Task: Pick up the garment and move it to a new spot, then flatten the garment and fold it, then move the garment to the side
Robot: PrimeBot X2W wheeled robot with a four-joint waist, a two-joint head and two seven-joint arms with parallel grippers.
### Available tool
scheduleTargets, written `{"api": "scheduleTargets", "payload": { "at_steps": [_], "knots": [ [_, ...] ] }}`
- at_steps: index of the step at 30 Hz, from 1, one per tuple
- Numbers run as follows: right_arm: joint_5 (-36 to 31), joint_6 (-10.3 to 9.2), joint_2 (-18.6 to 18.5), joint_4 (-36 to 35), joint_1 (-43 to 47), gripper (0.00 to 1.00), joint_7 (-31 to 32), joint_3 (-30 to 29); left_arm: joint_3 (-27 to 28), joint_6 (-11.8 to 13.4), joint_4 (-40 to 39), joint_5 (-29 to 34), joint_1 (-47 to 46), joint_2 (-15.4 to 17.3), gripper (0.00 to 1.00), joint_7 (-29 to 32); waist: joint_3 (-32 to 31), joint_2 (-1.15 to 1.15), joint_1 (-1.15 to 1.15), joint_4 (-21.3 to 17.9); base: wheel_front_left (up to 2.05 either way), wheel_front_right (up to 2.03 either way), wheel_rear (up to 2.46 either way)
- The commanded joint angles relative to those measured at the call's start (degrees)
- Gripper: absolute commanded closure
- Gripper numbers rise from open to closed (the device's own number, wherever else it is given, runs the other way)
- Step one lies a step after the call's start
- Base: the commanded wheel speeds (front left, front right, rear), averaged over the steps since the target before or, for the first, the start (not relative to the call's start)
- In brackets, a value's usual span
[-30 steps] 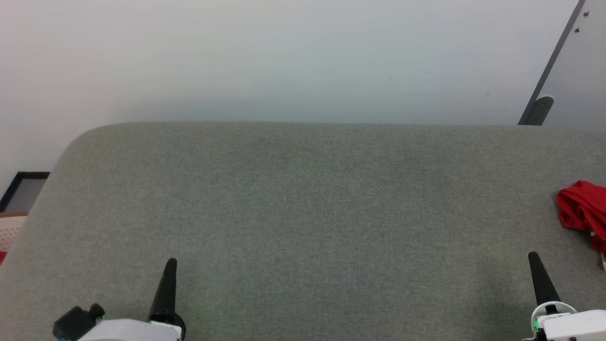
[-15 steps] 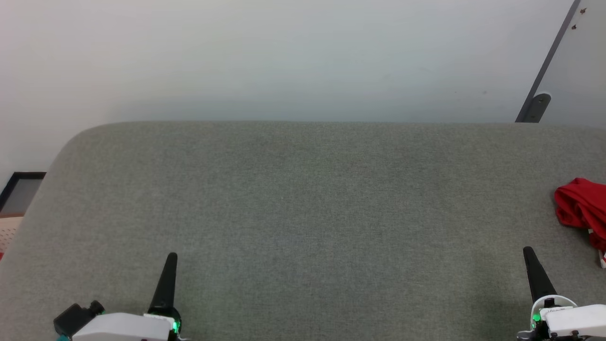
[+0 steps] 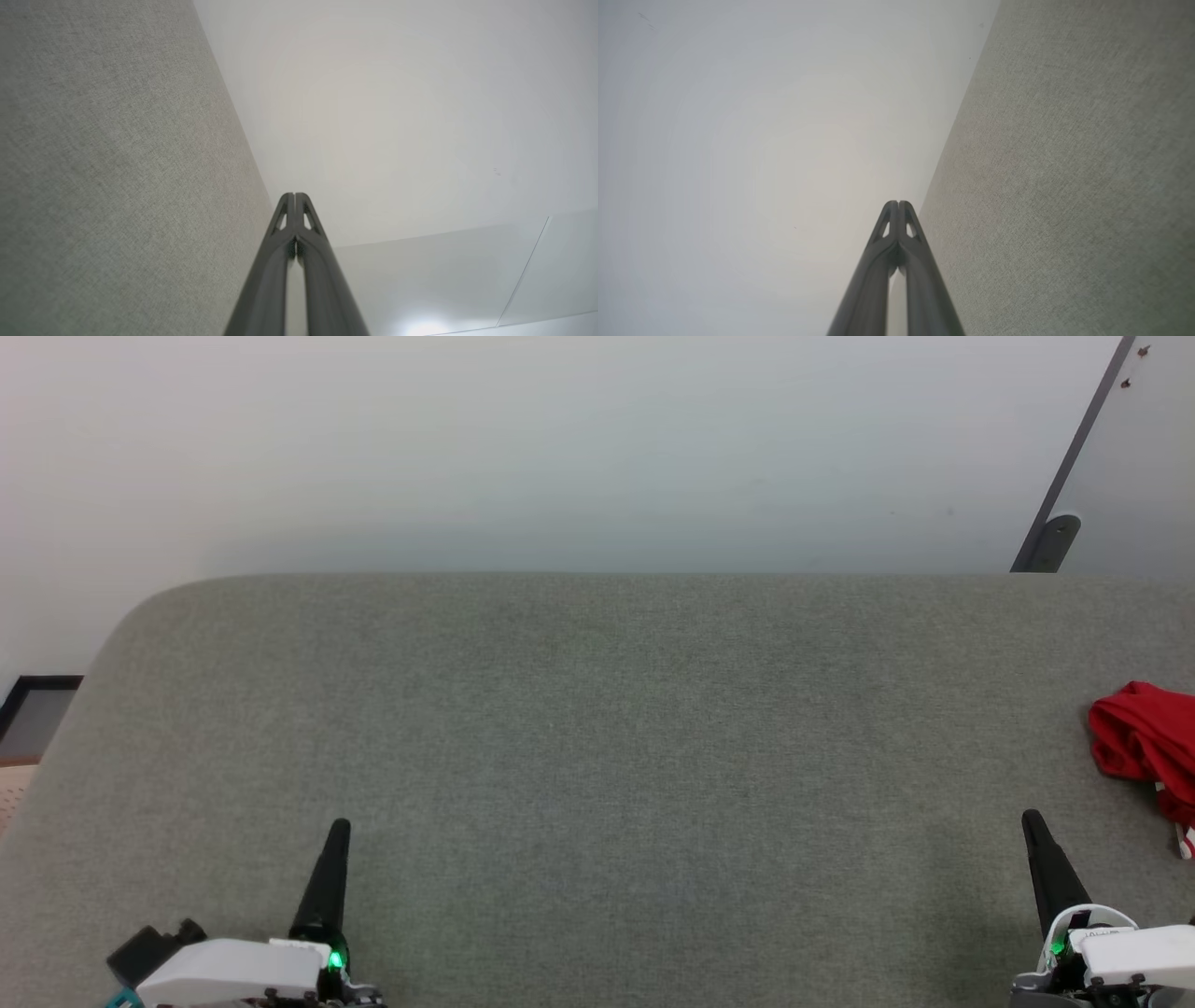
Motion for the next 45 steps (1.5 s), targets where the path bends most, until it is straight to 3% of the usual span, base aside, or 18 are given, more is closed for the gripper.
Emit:
{"api": "scheduleTargets", "payload": {
  "at_steps": [1, 29, 45],
  "knots": [
    [0.8, -0.04, 0.16, -0.05, -0.96, 1.0, 0.16, -0.2, 0.19, -0.13, 0.03, -0.89, -0.88, -0.01, 1.0, 0.35, 0.02, 0.0, 0.0, -0.03, 0.0, 0.0, 0.0],
    [10.78, -0.06, 1.6, 1.3, -3.1, 1.0, 3.17, -0.52, 1.51, -0.17, 1.69, -12.38, -3.35, -0.77, 1.0, 3.77, 0.65, 0.0, 0.0, -0.94, 0.0, 0.0, 0.0],
    [10.9, -0.06, 1.59, 1.31, -2.79, 1.0, 3.17, -0.47, 1.8, -0.18, 1.71, -12.0, -3.35, -1.0, 1.0, 4.04, 0.67, 0.0, 0.0, -0.97, 0.0, 0.0, 0.0]
  ]
}}
